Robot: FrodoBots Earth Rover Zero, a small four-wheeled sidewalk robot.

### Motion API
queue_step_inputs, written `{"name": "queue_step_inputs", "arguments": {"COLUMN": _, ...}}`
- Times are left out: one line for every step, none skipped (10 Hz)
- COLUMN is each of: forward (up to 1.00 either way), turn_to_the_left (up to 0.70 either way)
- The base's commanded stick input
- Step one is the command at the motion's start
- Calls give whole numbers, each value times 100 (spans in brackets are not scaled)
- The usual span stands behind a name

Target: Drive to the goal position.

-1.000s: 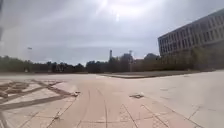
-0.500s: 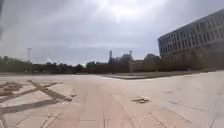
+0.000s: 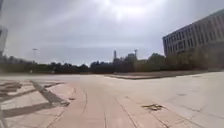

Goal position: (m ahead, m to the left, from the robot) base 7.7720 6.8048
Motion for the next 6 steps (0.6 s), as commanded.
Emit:
{"name": "queue_step_inputs", "arguments": {"forward": 70, "turn_to_the_left": 0}}
{"name": "queue_step_inputs", "arguments": {"forward": 70, "turn_to_the_left": 0}}
{"name": "queue_step_inputs", "arguments": {"forward": 70, "turn_to_the_left": 0}}
{"name": "queue_step_inputs", "arguments": {"forward": 70, "turn_to_the_left": 0}}
{"name": "queue_step_inputs", "arguments": {"forward": 70, "turn_to_the_left": 0}}
{"name": "queue_step_inputs", "arguments": {"forward": 70, "turn_to_the_left": 0}}
